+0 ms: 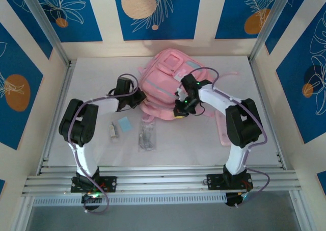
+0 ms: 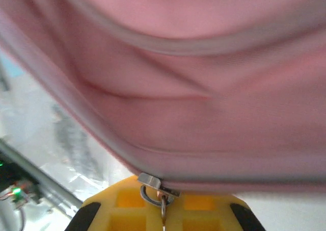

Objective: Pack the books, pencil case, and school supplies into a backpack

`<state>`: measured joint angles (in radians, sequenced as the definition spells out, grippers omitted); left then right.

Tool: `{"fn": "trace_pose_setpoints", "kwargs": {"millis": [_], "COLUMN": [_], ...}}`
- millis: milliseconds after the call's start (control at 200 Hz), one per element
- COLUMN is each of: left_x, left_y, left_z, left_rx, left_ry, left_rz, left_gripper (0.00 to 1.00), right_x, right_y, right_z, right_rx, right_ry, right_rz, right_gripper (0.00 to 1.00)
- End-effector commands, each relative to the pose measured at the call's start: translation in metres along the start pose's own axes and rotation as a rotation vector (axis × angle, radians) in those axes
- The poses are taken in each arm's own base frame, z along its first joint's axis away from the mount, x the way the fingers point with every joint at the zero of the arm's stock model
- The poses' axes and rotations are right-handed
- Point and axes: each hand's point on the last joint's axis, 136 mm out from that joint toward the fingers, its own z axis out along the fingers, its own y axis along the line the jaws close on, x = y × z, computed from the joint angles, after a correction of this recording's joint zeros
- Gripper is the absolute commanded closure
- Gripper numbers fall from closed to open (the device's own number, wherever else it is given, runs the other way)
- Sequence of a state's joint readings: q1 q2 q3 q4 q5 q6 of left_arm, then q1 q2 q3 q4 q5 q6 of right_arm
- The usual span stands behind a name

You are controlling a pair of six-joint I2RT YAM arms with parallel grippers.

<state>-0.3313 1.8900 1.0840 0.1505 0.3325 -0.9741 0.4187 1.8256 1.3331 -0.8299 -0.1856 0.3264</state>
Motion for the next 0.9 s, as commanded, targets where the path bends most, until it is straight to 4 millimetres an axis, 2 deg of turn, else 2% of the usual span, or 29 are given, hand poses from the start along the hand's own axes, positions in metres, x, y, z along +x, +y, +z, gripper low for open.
{"fn": "trace_pose_setpoints", "kwargs": {"millis": [0, 120, 320, 450, 600, 895], "left_x": [-0.031, -0.036, -0.035, -0.036, -0.039, -0.046], "left_y": [0.018, 0.019, 0.021, 0.022, 0.02, 0.017], "left_z": [-0.012, -0.016, -0.018, -0.02, -0.022, -0.029], "left_rx": [-0.084, -0.089, -0.098, -0.101, -0.09, -0.088], "left_ry": [-0.074, -0.08, -0.072, -0.073, -0.076, -0.086], "left_rz": [0.06, 0.071, 0.087, 0.092, 0.092, 0.1], "left_gripper": [1.0, 1.0, 1.0, 1.0, 1.0, 1.0], "right_x": [0.026, 0.003, -0.061, -0.09, -0.113, -0.134], "right_y": [-0.066, -0.113, -0.156, -0.179, -0.219, -0.219], "right_z": [-0.035, -0.057, -0.074, -0.078, -0.087, -0.106], "right_rx": [0.285, 0.474, 0.577, 0.618, 0.75, 0.78], "right_ry": [0.063, 0.026, -0.085, -0.093, -0.1, -0.214], "right_rz": [0.036, 0.016, -0.099, -0.203, -0.269, -0.233], "right_gripper": [1.0, 1.0, 1.0, 1.0, 1.0, 1.0]}}
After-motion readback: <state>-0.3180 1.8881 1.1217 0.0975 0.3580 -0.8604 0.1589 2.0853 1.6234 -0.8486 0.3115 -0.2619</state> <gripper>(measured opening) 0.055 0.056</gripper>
